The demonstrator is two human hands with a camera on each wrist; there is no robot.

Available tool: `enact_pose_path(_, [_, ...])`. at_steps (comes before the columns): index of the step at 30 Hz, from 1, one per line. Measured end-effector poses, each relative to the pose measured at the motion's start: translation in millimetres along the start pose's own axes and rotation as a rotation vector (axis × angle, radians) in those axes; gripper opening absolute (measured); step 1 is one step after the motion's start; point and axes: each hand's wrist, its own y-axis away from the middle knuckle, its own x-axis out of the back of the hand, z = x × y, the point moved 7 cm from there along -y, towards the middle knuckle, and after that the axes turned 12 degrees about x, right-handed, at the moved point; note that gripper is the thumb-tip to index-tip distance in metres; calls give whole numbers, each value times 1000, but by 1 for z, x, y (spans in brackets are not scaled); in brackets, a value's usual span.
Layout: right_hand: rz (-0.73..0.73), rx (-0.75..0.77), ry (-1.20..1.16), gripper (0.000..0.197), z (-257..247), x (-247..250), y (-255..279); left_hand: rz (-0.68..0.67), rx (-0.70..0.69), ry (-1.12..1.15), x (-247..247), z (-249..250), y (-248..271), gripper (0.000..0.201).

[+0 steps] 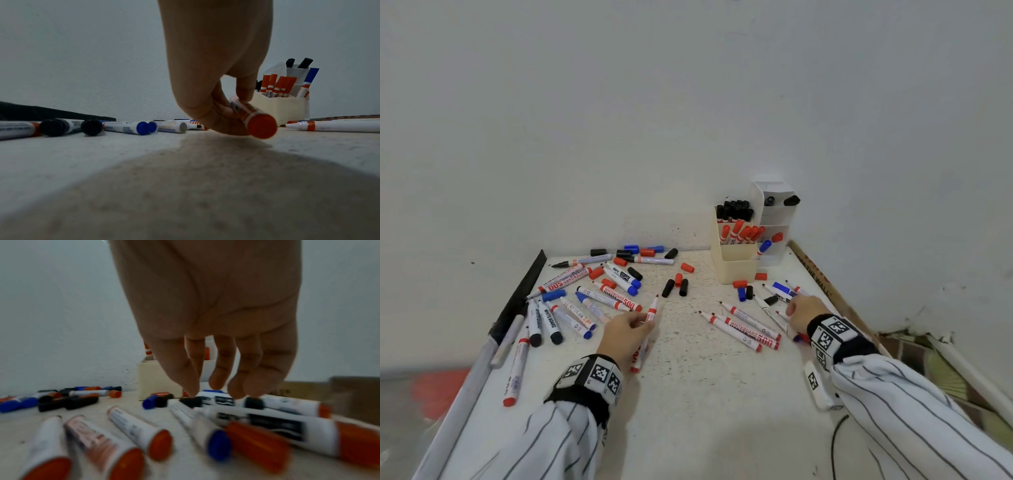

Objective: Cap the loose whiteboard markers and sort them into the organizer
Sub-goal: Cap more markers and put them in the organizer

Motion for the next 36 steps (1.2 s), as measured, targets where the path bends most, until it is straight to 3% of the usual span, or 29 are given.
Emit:
enact_pose_path(3, [-7, -55, 76, 28, 25, -5, 14, 5, 6, 32, 1, 0, 3, 36])
enact_pose_path(12, [63, -65, -22, 12, 36, -25, 27, -21, 14, 16, 0, 0, 6, 36])
enact_pose_path(20, [50, -71, -60, 21, 32, -27, 32, -40, -6, -12, -1, 1, 7, 36])
enact_pose_path(24, [127, -66, -74, 16, 26, -22, 31, -45, -24, 8, -2, 2, 9, 35])
enact_pose_path(27, [241, -64, -191, 25, 17, -16, 29, -57, -51, 11, -3, 3, 10, 35])
enact_pose_path(31, [340, 152, -318, 28, -23, -8, 28, -111, -102, 8, -5, 7, 11, 34])
enact_pose_path(36, [316, 434, -441, 26, -84, -22, 34, -181, -168, -59, -10, 12, 16, 35])
